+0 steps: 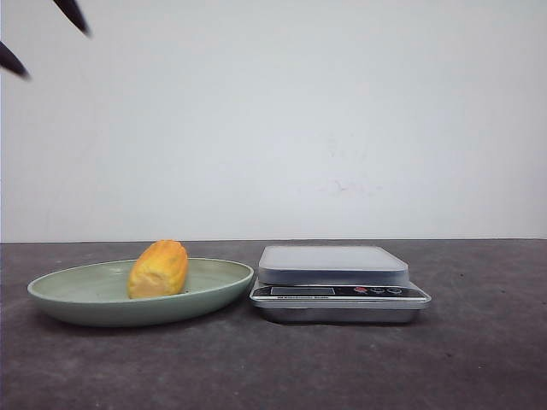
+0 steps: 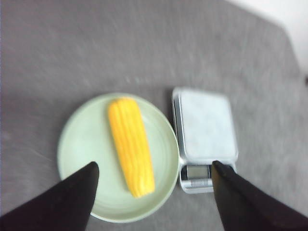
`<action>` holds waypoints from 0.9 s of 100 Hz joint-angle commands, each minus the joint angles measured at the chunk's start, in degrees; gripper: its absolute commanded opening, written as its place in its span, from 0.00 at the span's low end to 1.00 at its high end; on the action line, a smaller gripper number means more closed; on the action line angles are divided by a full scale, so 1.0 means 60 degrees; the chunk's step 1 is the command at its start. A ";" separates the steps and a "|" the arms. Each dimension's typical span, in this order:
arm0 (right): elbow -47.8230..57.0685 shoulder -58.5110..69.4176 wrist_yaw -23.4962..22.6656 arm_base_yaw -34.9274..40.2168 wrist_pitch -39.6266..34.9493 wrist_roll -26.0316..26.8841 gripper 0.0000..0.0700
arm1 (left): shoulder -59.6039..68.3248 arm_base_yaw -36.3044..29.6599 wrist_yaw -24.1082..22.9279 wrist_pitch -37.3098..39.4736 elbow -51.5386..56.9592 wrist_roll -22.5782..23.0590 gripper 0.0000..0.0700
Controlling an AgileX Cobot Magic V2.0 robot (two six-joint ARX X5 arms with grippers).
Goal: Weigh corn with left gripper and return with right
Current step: 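Lower the open left gripper onto the yellow corn cob on the plate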
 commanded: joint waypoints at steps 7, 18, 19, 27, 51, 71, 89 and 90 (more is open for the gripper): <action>0.0135 0.0076 -0.0022 0.0015 -0.0393 0.0186 0.51 | 0.1260 -0.0699 -0.0878 0.0306 0.0109 0.0157 0.65; 0.0135 0.0076 -0.0015 0.0015 -0.0772 0.0543 0.51 | 0.2397 -0.1064 -0.1184 0.0754 0.0109 0.0215 0.69; 0.0135 0.0076 -0.0015 0.0015 -0.0809 0.0561 0.51 | 0.2503 -0.1093 -0.1191 0.0801 0.0109 0.0211 0.69; 0.0135 0.0076 -0.0015 0.0015 -0.1013 0.0703 0.51 | 0.3319 -0.1242 -0.1188 0.1147 0.0124 0.0197 0.69; 0.0135 0.0076 0.0004 0.0015 -0.1100 0.1111 0.51 | 0.5144 -0.1596 -0.1188 0.1759 0.0135 0.0160 0.69; 0.0135 0.0076 0.0004 0.0015 -0.1337 0.1603 0.51 | 0.5887 -0.1902 -0.1166 0.1814 0.0135 0.0215 0.66; 0.0135 0.0076 0.0000 0.0015 -0.1738 0.1610 0.51 | 0.5912 -0.1989 -0.1137 0.1719 0.0135 0.0310 0.00; 0.0135 0.0076 0.0000 0.0015 -0.1767 0.1606 0.51 | 0.5912 -0.1989 -0.1118 0.1701 0.0135 0.0310 0.00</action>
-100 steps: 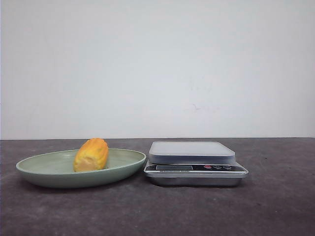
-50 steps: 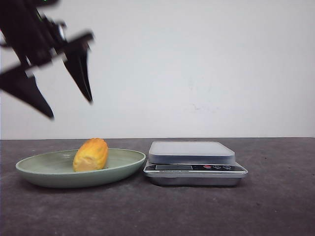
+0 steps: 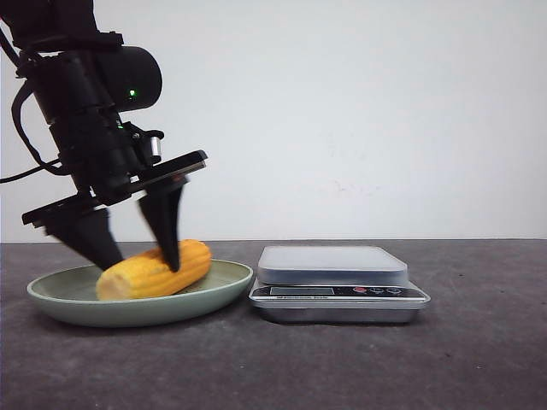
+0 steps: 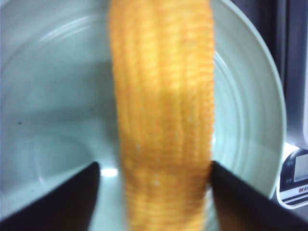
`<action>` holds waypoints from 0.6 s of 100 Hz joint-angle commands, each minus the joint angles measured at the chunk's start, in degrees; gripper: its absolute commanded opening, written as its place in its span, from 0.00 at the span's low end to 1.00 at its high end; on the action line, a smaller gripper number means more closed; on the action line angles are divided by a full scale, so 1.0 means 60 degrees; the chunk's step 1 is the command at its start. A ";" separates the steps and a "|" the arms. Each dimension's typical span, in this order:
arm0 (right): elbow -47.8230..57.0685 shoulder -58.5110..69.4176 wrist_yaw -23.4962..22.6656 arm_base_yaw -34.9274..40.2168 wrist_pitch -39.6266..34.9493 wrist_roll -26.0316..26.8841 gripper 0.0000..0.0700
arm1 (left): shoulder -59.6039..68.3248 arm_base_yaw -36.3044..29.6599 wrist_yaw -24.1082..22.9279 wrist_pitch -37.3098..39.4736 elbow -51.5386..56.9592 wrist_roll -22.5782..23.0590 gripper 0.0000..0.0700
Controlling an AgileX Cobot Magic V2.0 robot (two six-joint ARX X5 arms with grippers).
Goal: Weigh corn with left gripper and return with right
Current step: 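Lower the open left gripper onto the yellow corn cob on the plate, then close the left gripper on the corn and lift it off the plate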
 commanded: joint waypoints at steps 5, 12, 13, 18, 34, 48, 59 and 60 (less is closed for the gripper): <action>0.0135 0.0069 -0.0007 0.0011 -0.0193 0.0160 0.51 | 0.0153 -0.0033 0.0204 -0.0127 0.0135 0.0113 0.01; 0.0135 0.0069 -0.0007 0.0011 -0.0437 0.0157 0.51 | 0.0149 -0.0033 0.0364 -0.0262 0.0135 0.0328 0.01; 0.0135 0.0069 -0.0007 0.0011 -0.0466 0.0157 0.51 | 0.0142 -0.0033 0.0390 -0.0284 0.0135 0.0361 0.01; 0.0135 0.0069 -0.0007 0.0011 -0.0638 0.0153 0.51 | 0.0091 -0.0033 0.0514 -0.0364 0.0135 0.0390 0.01; 0.0135 0.0066 0.0000 0.0011 -0.0878 0.0069 0.51 | -0.0350 -0.0033 0.1373 -0.0098 0.0160 0.0164 0.01; 0.0135 0.0066 0.0004 0.0011 -0.0823 0.0011 0.51 | -0.1195 -0.0036 0.2036 0.0605 0.0164 -0.0557 0.01; 0.0135 0.0066 -0.0004 0.0011 -0.0601 0.0007 0.51 | -0.2000 -0.0051 0.2146 0.1381 0.0168 -0.1111 0.01; 0.0135 0.0066 0.0000 0.0011 -0.0576 0.0007 0.51 | -0.2069 -0.0055 0.2146 0.1475 0.0168 -0.1177 0.01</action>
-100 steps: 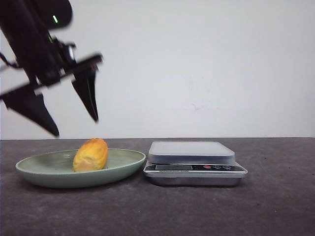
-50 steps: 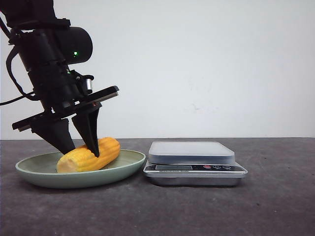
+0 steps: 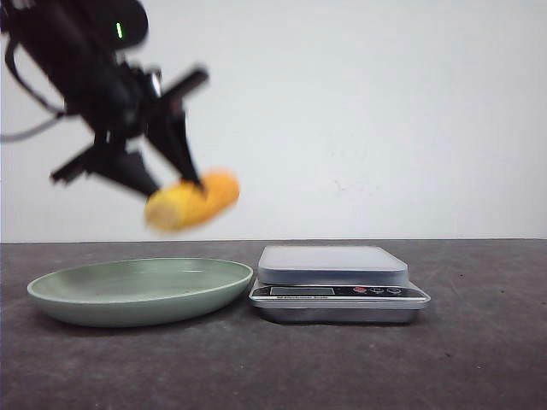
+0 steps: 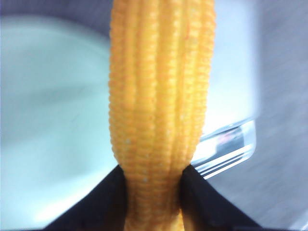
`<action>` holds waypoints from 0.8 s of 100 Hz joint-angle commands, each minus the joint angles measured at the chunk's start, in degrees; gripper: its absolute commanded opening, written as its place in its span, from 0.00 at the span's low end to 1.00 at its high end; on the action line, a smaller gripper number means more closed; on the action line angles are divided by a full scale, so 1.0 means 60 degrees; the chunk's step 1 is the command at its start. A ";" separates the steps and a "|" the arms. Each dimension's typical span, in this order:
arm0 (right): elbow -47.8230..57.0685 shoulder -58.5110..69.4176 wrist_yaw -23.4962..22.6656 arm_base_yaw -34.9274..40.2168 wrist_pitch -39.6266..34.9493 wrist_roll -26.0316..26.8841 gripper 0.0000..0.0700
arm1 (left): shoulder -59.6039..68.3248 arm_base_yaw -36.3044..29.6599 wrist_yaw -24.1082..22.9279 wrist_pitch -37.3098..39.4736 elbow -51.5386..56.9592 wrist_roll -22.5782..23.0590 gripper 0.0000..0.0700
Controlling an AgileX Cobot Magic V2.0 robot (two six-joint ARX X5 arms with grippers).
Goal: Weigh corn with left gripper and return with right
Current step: 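Close the left gripper on the corn and lift it off the plate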
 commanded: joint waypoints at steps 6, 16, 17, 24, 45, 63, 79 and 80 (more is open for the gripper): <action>0.0135 0.0066 0.0000 0.0015 0.0368 -0.0040 0.51 | -0.0699 -0.0077 0.0120 0.1180 0.0168 -0.1016 0.01; 0.0135 0.0066 -0.0004 0.0015 0.0514 -0.0036 0.51 | -0.1322 -0.0146 0.0117 0.2543 0.0175 -0.1719 0.01; 0.0135 0.0066 -0.0004 0.0015 0.0525 -0.0036 0.51 | -0.1373 -0.0160 0.0117 0.2696 0.0175 -0.1774 0.01; 0.0135 0.0066 -0.0004 0.0015 0.0594 -0.0036 0.51 | -0.1654 -0.0266 0.0117 0.3639 0.0233 -0.2127 0.02; 0.0135 0.0066 0.0000 0.0015 0.0783 -0.0040 0.51 | -0.1490 -0.0740 0.0117 0.4065 0.1446 -0.2324 0.02; 0.0135 0.0066 0.0000 0.0015 0.0831 -0.0040 0.51 | -0.0444 -0.1271 0.0011 0.3060 0.3005 -0.1377 0.02; 0.0135 0.0066 0.0000 0.0015 0.0820 -0.0036 0.51 | 0.0867 -0.1592 -0.0419 0.1672 0.4207 -0.0856 0.02; 0.0135 0.0066 -0.0004 0.0015 0.0816 -0.0036 0.51 | 0.0947 -0.1599 -0.0452 0.1599 0.4258 -0.0856 0.02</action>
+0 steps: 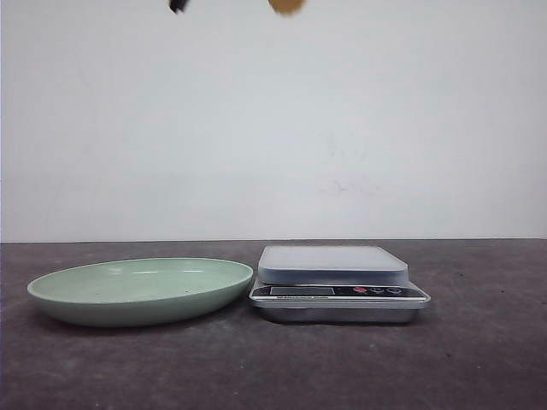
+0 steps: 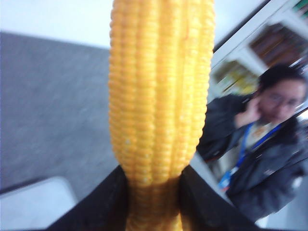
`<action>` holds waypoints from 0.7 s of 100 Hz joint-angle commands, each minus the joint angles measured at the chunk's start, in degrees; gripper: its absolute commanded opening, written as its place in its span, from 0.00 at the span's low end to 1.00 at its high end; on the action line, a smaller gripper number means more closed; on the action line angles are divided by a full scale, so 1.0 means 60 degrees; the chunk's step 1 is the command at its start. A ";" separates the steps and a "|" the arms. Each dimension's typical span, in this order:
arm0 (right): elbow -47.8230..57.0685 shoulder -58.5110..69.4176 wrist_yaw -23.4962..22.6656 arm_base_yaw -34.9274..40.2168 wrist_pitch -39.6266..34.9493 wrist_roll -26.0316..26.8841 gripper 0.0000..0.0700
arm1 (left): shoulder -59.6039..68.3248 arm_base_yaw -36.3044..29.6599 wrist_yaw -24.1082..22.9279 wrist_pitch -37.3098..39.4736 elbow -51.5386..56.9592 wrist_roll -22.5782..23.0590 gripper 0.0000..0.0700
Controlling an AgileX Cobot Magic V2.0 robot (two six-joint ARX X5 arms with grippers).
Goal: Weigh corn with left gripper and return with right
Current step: 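Close the left gripper on the corn and lift it off the plate, then carry the corn with the left gripper and lower it onto the scale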
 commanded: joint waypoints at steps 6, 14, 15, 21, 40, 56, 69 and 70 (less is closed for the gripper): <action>0.0135 0.0066 -0.0004 0.0015 0.0102 -0.0033 0.51 | 0.1002 -0.0175 -0.0273 -0.0707 0.0663 0.0415 0.02; 0.0135 0.0066 -0.0004 0.0015 -0.0004 -0.0033 0.51 | 0.1555 -0.0266 -0.0277 -0.1107 0.0758 0.0412 0.02; 0.0135 0.0066 -0.0004 0.0015 -0.0018 -0.0033 0.51 | 0.1628 -0.0280 -0.0277 -0.1151 0.0758 0.0412 0.02; 0.0135 0.0066 -0.0004 0.0015 -0.0095 -0.0033 0.51 | 0.2051 -0.0361 -0.0288 -0.1504 0.0758 0.0423 0.02; 0.0135 0.0066 -0.0004 0.0015 -0.0102 0.0036 0.51 | 0.3322 -0.0696 -0.0444 -0.2510 0.0754 0.0477 0.02; 0.0135 0.0066 -0.0015 0.0015 -0.0120 0.0175 0.51 | 0.4014 -0.0991 -0.0448 -0.2532 0.0754 0.0517 0.02; 0.0135 0.0066 -0.0036 0.0015 -0.0208 0.0332 0.51 | 0.4218 -0.1089 -0.0831 -0.2514 0.0754 0.0514 0.02; 0.0135 0.0066 -0.0036 0.0015 -0.0219 0.0332 0.51 | 0.4226 -0.1096 -0.0900 -0.2514 0.0754 0.0510 0.02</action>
